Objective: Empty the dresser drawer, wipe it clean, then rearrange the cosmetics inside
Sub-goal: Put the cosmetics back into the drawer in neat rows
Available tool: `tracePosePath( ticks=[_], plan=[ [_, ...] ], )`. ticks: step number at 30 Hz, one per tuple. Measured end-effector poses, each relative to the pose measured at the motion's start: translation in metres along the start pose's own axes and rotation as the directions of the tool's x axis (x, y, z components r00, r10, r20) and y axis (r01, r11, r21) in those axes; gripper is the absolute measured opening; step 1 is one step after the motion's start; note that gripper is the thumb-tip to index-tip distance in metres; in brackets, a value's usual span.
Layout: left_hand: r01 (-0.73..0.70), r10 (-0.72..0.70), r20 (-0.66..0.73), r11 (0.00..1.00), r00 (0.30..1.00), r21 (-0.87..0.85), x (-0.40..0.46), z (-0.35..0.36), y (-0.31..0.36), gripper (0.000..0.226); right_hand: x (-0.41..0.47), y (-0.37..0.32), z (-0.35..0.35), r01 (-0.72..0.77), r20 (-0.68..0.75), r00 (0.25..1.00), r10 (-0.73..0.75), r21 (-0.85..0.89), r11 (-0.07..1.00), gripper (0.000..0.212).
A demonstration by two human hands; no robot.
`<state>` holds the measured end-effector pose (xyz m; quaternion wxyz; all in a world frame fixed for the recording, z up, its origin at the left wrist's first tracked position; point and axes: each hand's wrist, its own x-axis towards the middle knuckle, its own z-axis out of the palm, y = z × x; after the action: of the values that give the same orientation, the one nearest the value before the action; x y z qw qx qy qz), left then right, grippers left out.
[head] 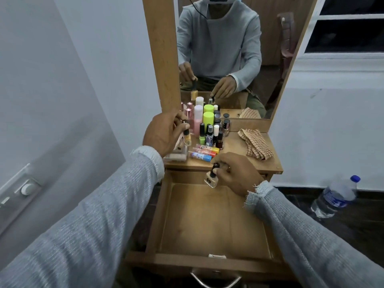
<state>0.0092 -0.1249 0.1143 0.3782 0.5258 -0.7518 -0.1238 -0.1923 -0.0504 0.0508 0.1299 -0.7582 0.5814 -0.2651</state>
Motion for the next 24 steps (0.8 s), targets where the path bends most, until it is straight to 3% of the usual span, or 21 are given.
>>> tracePosePath(
  ticks=[4, 11, 15, 24],
  plan=[
    [-0.025, 0.024, 0.071, 1.000, 0.997, 0.017, -0.048, -0.005, -0.002, 0.012, -0.003, -0.009, 0.019, -0.020, 0.041, 0.999, 0.019, 0.024, 1.000, 0.022],
    [0.087, -0.099, 0.282, 0.995, 0.954, 0.054, -0.118, 0.040, -0.035, 0.011, -0.007, -0.020, 0.054, -0.096, 0.202, 0.973, 0.111, -0.085, 0.992, 0.020],
    [0.158, -0.189, 0.296, 0.979, 0.936, 0.128, -0.129, 0.060, -0.045, 0.013, -0.007, -0.023, 0.066, -0.099, 0.249, 0.961, 0.123, -0.109, 0.989, 0.016],
    [0.208, -0.247, 0.284, 0.965, 0.926, 0.161, -0.137, 0.074, -0.052, 0.016, -0.010, -0.022, 0.079, -0.151, 0.282, 0.943, 0.180, -0.122, 0.981, 0.014]
  ],
)
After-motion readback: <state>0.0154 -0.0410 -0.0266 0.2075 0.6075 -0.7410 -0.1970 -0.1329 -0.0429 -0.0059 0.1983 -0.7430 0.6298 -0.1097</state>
